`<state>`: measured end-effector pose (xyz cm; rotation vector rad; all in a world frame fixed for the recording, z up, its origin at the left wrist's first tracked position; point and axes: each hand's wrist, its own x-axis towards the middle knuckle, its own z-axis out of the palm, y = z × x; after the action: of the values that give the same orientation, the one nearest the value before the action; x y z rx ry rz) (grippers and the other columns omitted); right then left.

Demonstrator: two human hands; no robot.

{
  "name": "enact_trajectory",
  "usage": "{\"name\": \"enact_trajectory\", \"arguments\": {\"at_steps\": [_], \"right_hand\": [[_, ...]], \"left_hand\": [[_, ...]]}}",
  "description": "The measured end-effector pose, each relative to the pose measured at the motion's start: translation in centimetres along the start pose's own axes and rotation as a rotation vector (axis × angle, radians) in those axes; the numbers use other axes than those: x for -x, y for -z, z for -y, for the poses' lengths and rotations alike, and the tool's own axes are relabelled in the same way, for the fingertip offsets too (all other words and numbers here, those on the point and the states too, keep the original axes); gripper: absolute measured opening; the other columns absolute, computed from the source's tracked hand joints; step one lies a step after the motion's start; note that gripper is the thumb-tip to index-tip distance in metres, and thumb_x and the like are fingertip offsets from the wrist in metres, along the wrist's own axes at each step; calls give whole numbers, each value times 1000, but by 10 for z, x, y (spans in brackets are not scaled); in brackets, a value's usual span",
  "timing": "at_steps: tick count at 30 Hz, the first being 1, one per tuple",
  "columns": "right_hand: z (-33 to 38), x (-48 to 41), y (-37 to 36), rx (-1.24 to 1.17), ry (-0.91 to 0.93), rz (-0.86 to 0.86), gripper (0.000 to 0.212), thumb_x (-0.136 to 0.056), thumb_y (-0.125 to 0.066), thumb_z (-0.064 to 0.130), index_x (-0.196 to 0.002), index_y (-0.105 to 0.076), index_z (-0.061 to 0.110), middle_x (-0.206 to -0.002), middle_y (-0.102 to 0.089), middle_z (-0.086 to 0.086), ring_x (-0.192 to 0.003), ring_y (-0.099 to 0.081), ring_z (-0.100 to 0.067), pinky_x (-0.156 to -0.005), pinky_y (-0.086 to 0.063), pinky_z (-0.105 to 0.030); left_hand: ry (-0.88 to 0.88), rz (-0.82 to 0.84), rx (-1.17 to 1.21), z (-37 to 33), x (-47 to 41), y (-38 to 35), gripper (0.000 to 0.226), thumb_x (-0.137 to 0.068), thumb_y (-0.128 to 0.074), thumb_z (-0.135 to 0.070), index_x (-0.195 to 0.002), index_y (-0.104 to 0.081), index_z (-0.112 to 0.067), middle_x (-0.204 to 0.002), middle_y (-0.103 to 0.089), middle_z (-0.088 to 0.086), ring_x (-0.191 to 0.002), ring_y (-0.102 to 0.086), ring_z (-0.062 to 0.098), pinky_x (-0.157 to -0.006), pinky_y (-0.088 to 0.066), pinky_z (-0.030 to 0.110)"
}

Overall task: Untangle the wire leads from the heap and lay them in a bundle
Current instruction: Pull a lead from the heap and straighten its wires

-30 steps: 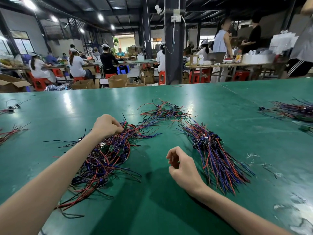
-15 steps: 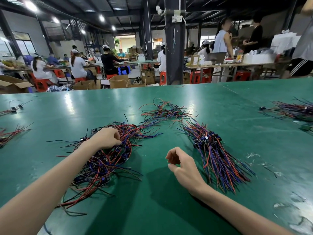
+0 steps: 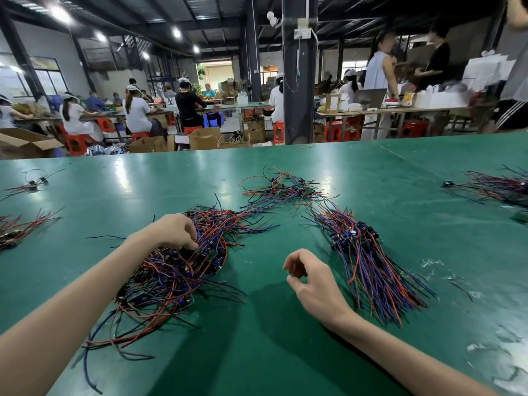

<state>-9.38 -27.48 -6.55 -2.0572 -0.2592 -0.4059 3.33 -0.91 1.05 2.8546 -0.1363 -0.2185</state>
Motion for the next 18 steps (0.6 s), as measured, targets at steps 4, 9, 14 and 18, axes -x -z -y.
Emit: {"name": "enact_trajectory", "arguments": {"at_steps": [4, 9, 14, 18], "right_hand": [[0, 1, 0, -9, 1, 7, 24, -81, -54, -14, -83, -56, 10, -81, -54, 0, -73, -47, -6, -69, -39, -15], [0, 1, 0, -14, 9, 14, 26, -82, -53, -15, -84, -56, 11, -81, -53, 3, -72, -46, -3, -70, -39, -14], [0, 1, 0, -17, 9, 26, 26, -82, -53, -15, -84, -57, 11, -83, -55, 1, -74, -47, -4, -71, -40, -16], [2, 0, 0, -17, 10, 24, 31, -80, -49, -19, -85, -58, 10, -84, -56, -4, -75, -48, -7, -70, -39, -13]], "left_hand": [[-2, -68, 6, 2, 2, 0, 20, -76, -78, -17, -93, -68, -16, -95, -63, 0, -92, -59, 20, -79, -46, 28], [-36, -225, 130, 7, 6, 5, 8, -82, -71, -14, -85, -64, -15, -86, -62, 1, -78, -57, 16, -71, -44, 28], [-44, -264, 225, 9, 7, 17, 11, -86, -64, -10, -96, -60, -12, -90, -62, 7, -83, -58, 23, -73, -47, 31], [-5, -63, 331, 9, 5, 20, 4, -90, -58, -7, -93, -60, -9, -65, -50, 9, -54, -42, 20, -50, -36, 25]]}}
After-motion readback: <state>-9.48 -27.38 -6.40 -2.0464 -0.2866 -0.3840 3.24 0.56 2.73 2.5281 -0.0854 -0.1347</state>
